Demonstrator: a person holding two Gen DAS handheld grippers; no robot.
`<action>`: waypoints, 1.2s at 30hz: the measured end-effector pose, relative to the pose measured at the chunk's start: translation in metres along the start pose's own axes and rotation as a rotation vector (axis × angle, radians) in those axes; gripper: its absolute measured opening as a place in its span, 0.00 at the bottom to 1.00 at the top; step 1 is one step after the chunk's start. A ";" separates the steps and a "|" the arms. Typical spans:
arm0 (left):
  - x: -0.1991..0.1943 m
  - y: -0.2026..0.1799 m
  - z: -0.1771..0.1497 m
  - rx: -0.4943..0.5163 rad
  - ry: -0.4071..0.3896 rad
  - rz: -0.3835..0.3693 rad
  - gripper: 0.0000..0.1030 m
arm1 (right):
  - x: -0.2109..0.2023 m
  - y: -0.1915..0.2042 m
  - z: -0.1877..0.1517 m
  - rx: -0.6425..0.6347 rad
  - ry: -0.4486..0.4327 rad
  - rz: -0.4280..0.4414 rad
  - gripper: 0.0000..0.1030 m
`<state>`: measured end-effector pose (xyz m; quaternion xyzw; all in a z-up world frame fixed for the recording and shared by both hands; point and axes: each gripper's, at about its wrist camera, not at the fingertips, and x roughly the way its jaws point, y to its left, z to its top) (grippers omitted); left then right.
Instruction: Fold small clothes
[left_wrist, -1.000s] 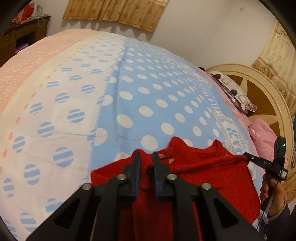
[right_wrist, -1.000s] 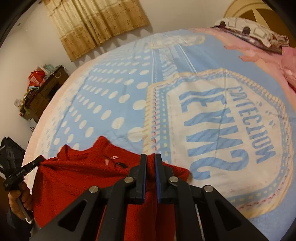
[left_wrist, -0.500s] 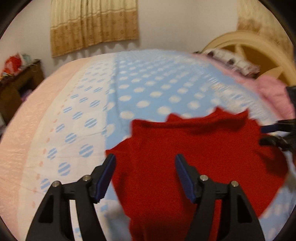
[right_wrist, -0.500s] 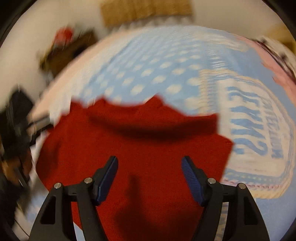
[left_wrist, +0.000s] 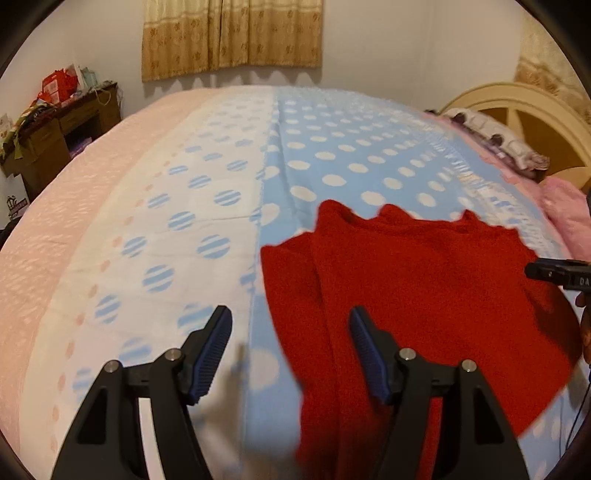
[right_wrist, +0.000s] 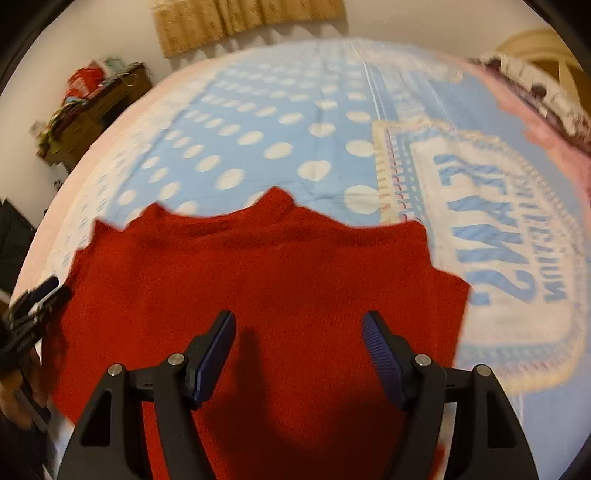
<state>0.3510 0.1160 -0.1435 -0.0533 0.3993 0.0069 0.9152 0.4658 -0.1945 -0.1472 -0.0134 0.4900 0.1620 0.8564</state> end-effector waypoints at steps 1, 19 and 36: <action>-0.004 -0.002 -0.004 0.008 -0.002 -0.002 0.67 | -0.012 0.006 -0.009 -0.023 -0.013 0.014 0.69; -0.002 -0.006 -0.044 0.014 0.041 0.017 0.93 | -0.046 0.024 -0.106 -0.065 -0.102 -0.089 0.70; 0.000 0.006 -0.049 -0.061 0.068 -0.018 1.00 | -0.039 0.027 -0.123 -0.086 -0.046 -0.157 0.70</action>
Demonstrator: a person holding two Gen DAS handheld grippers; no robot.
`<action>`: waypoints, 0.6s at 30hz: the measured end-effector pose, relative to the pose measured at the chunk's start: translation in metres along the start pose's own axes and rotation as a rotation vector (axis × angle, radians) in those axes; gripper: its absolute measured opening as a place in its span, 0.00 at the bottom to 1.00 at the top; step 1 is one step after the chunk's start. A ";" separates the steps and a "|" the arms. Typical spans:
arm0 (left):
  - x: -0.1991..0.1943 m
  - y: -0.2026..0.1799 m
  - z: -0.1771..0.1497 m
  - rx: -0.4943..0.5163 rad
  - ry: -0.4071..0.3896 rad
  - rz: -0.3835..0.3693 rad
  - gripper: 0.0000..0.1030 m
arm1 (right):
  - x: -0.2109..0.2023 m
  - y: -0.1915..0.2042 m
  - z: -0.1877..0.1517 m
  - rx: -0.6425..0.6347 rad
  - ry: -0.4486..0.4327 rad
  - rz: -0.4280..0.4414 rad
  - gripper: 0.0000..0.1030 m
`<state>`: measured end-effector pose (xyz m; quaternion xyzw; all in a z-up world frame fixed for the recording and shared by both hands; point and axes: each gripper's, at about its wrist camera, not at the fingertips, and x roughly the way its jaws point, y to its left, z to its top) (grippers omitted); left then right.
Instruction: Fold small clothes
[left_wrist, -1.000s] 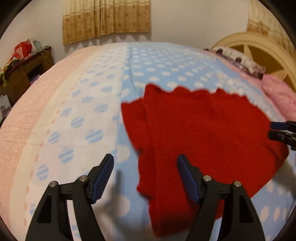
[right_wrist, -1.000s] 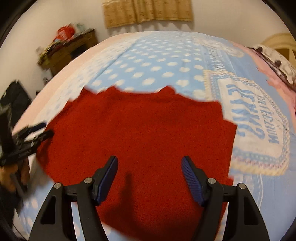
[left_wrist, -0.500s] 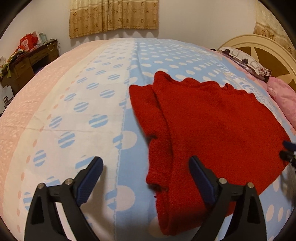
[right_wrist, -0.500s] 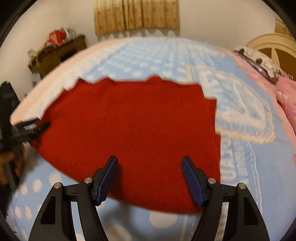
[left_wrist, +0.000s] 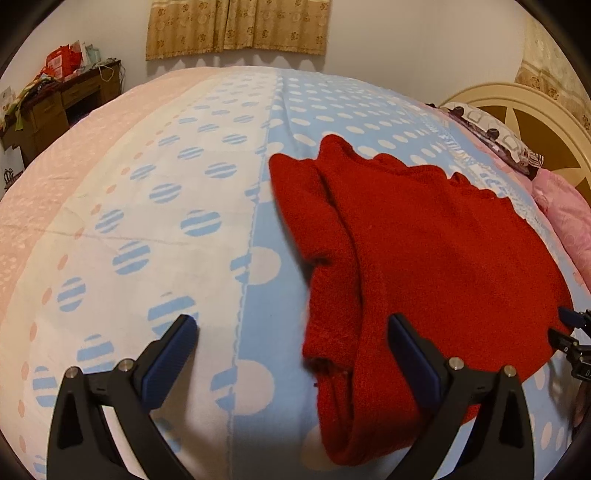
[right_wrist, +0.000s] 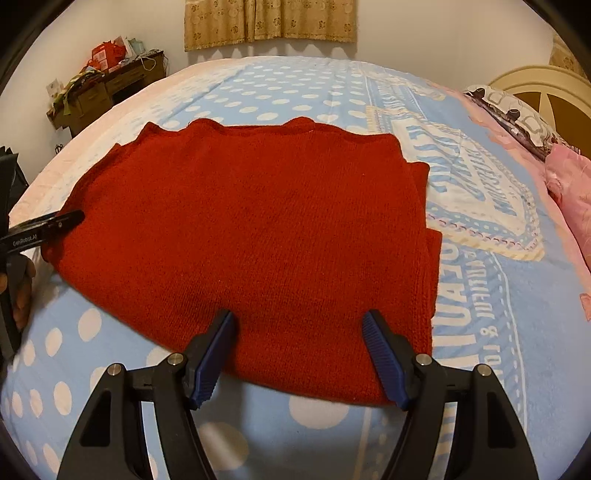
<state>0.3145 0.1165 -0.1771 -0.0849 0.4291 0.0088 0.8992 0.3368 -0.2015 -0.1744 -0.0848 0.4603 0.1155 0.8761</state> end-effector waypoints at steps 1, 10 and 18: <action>-0.003 0.001 -0.001 -0.005 -0.001 0.002 1.00 | -0.005 0.002 0.001 -0.002 -0.007 -0.015 0.70; -0.021 0.008 -0.010 -0.028 -0.014 0.002 1.00 | -0.018 0.071 0.012 -0.162 -0.035 0.077 0.70; -0.020 0.009 -0.021 -0.010 0.021 0.016 1.00 | 0.014 0.118 0.044 -0.195 -0.042 0.126 0.70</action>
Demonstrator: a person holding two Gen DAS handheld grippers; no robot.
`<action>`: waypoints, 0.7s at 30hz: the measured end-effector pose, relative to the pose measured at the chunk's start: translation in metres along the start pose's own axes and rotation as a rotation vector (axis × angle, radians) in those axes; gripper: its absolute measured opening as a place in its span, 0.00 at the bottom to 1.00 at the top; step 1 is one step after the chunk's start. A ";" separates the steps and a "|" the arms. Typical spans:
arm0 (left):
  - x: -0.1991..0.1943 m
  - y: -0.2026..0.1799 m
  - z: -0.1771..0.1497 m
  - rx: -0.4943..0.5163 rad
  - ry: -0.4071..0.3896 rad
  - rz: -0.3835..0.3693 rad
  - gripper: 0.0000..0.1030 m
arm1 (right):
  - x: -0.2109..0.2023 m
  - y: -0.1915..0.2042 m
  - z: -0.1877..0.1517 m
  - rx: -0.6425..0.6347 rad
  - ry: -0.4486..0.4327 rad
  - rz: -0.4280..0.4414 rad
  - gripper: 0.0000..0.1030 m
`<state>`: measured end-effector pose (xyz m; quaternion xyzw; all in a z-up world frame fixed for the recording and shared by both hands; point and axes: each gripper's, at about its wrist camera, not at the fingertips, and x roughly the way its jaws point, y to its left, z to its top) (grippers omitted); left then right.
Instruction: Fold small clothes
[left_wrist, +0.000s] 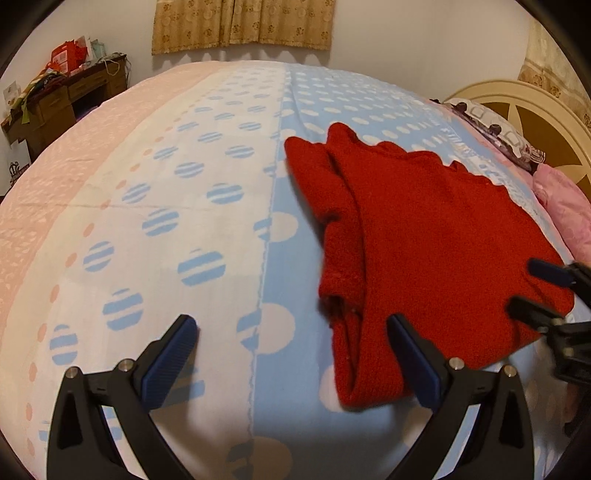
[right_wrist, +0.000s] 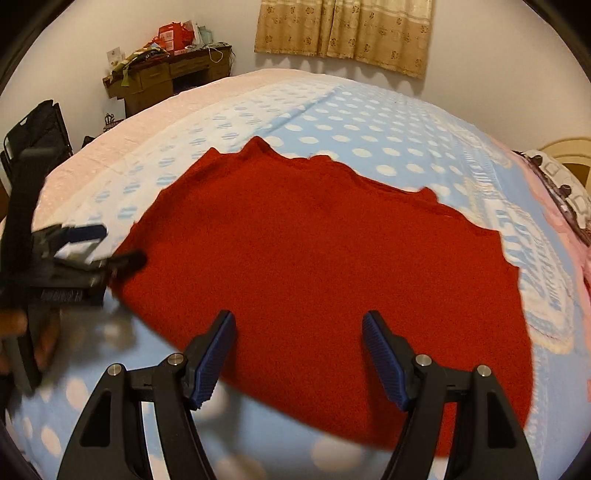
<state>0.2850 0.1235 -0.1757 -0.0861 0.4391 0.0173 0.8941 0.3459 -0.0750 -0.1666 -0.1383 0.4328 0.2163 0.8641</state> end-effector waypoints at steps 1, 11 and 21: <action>-0.001 0.000 -0.001 0.001 0.000 -0.002 1.00 | 0.009 0.001 -0.002 0.006 0.032 0.009 0.70; -0.042 0.022 0.006 -0.047 -0.159 0.051 1.00 | -0.023 0.029 -0.001 -0.117 -0.075 -0.007 0.70; -0.030 0.063 0.016 -0.093 -0.054 0.048 1.00 | -0.009 0.125 0.000 -0.431 -0.092 -0.012 0.70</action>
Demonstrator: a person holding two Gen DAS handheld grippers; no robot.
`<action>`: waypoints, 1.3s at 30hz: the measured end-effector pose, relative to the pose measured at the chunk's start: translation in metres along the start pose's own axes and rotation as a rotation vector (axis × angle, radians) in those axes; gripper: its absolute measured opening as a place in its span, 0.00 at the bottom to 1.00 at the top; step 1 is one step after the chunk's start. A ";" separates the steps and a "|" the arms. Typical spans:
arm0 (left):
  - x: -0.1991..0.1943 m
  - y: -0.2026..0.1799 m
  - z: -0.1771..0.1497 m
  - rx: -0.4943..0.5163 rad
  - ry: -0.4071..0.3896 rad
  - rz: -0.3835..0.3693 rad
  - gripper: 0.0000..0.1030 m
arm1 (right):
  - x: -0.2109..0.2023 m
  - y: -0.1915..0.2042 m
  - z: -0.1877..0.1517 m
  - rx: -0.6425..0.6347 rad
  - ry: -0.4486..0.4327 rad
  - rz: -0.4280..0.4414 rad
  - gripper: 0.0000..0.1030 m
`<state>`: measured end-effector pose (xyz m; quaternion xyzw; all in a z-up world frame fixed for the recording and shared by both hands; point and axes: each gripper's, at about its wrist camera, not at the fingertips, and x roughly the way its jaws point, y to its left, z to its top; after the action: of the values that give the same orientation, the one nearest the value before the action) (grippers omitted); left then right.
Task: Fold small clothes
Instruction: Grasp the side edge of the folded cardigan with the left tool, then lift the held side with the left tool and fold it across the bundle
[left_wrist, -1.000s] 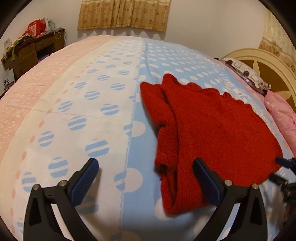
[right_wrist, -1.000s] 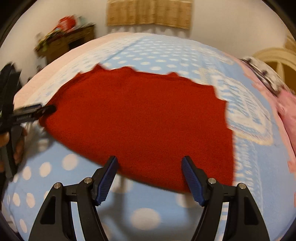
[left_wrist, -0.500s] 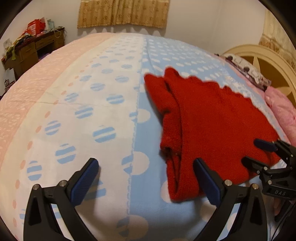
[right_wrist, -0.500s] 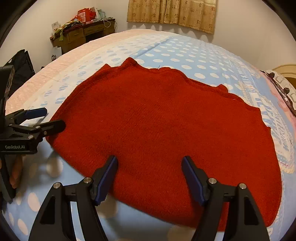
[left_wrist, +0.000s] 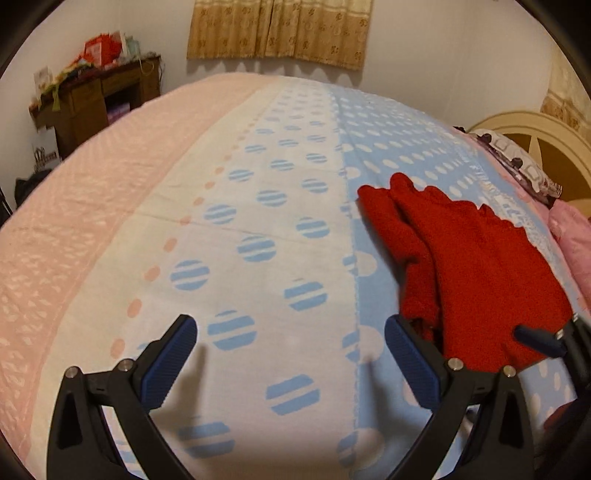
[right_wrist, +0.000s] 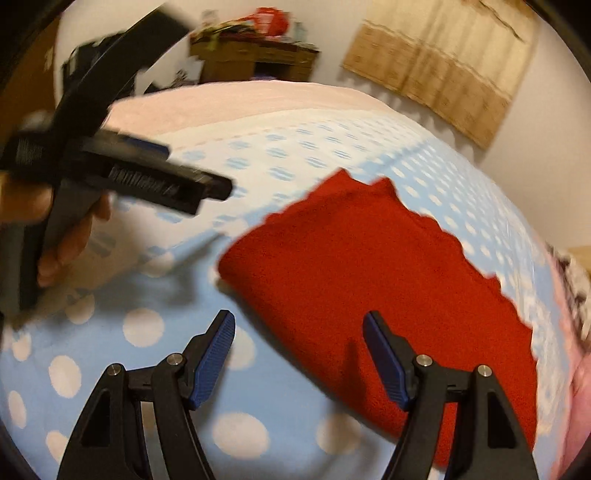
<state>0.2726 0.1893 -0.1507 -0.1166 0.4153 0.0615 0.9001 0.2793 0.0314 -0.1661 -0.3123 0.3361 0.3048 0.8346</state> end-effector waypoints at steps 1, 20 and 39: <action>0.001 0.003 0.001 -0.011 0.011 -0.012 1.00 | 0.005 0.007 0.003 -0.034 0.002 -0.015 0.70; 0.064 -0.051 0.065 -0.001 0.125 -0.346 0.99 | 0.026 0.034 0.009 -0.124 -0.027 -0.188 0.48; 0.110 -0.069 0.086 0.002 0.187 -0.419 0.19 | 0.023 0.049 0.007 -0.170 -0.045 -0.232 0.23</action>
<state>0.4212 0.1464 -0.1692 -0.2048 0.4637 -0.1379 0.8509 0.2601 0.0741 -0.1951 -0.4116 0.2520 0.2406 0.8421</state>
